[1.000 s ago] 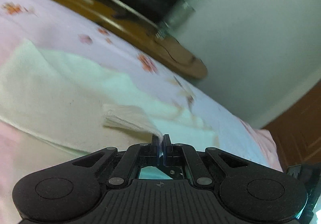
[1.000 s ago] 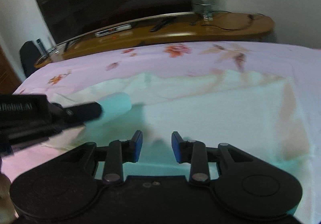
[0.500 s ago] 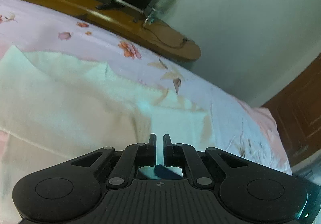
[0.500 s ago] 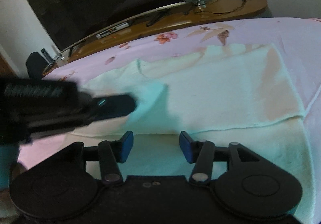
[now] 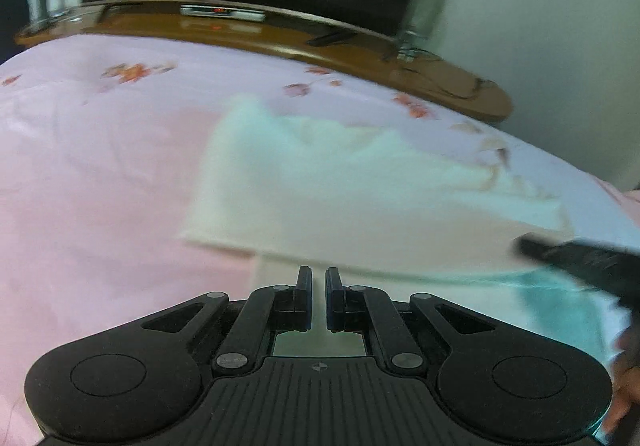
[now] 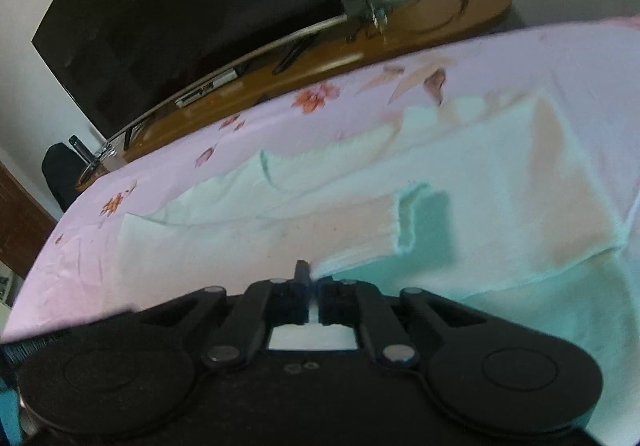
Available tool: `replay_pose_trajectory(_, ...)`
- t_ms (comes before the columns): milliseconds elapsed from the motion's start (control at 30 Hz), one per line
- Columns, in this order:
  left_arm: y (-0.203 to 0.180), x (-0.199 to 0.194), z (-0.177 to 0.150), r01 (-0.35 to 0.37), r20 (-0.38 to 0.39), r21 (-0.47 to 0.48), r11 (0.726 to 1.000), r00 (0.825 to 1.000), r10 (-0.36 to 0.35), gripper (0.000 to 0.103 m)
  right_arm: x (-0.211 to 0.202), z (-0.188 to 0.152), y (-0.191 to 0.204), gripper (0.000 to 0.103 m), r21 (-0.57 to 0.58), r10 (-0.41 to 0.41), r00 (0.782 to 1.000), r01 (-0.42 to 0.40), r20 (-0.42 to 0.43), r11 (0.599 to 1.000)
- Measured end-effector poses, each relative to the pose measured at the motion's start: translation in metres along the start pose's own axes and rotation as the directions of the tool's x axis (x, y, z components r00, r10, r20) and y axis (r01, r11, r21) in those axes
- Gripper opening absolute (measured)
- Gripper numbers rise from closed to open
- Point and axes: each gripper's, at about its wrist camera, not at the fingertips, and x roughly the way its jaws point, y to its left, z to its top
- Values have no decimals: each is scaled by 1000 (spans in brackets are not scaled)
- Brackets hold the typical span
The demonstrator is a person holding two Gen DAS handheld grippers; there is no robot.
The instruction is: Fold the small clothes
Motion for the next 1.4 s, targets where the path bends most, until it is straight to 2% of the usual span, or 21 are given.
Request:
replay_pose_trajectory(100, 13, 3, -9, -80, 31, -36, 996, 996, 81, 4, -14, 7, -7, 5, -52, -26, 998, 29, 48, 998)
replay_pose_trajectory(267, 11, 11, -7, -43, 70, -32, 999, 997, 45, 4, -26, 18, -26, 5, -43, -42, 996, 45, 78, 998)
replay_pose_trajectory(500, 1, 29, 0, -106, 94, 24, 994, 990, 103, 4, -33, 28, -37, 5, -66, -68, 991, 76, 118, 995)
replay_pose_trajectory(600, 4, 29, 0, -101, 104, -15, 995, 989, 102, 4, -30, 24, -47, 5, -102, -120, 986, 132, 116, 986)
replay_pose_trajectory(667, 5, 29, -3, -110, 124, -28, 994, 986, 113, 4, -22, 19, -58, 5, -93, -136, 988, 143, 78, 985)
replay_pose_trajectory(767, 11, 29, -8, -100, 148, -113, 989, 982, 117, 4, -9, 9, -71, 5, -69, -159, 987, 160, 21, 985)
replay_pose_trajectory(833, 19, 29, -10, -76, 159, -202, 976, 981, 110, 4, -6, 4, -73, 5, -61, -154, 988, 155, 17, 986)
replay_pose_trajectory(900, 20, 29, -12, -81, 169, -233, 969, 978, 123, 4, -7, 4, -72, 8, -62, -146, 989, 147, 10, 987)
replay_pose_trajectory(933, 19, 28, -13, -87, 176, -235, 968, 976, 130, 4, -8, 6, -73, 13, -49, -139, 990, 139, 8, 989)
replay_pose_trajectory(967, 18, 27, -14, -89, 190, -236, 968, 972, 136, 4, -10, 7, -76, 24, -26, -120, 993, 120, 9, 992)
replay_pose_trajectory(1000, 18, 27, -15, -101, 193, -237, 966, 970, 149, 4, -12, 8, -77, 26, -6, -111, 994, 111, 11, 994)
replay_pose_trajectory(1100, 23, 33, -18, -99, 176, -238, 966, 974, 144, 4, -20, 9, -83, 26, 11, -137, 990, 136, 33, 991)
replay_pose_trajectory(1167, 19, 33, -18, -116, 175, -201, 973, 973, 152, 4, -20, 8, -87, 18, 22, -148, 989, 147, 28, 989)
replay_pose_trajectory(1267, 19, 33, -17, -116, 180, -193, 974, 972, 152, 4, -20, 4, -90, 10, 24, -161, 986, 160, 41, 987)
replay_pose_trajectory(1400, 18, 34, -18, -126, 187, -174, 977, 970, 158, 4, -24, 8, -87, 8, -1, -166, 982, 167, 84, 986)
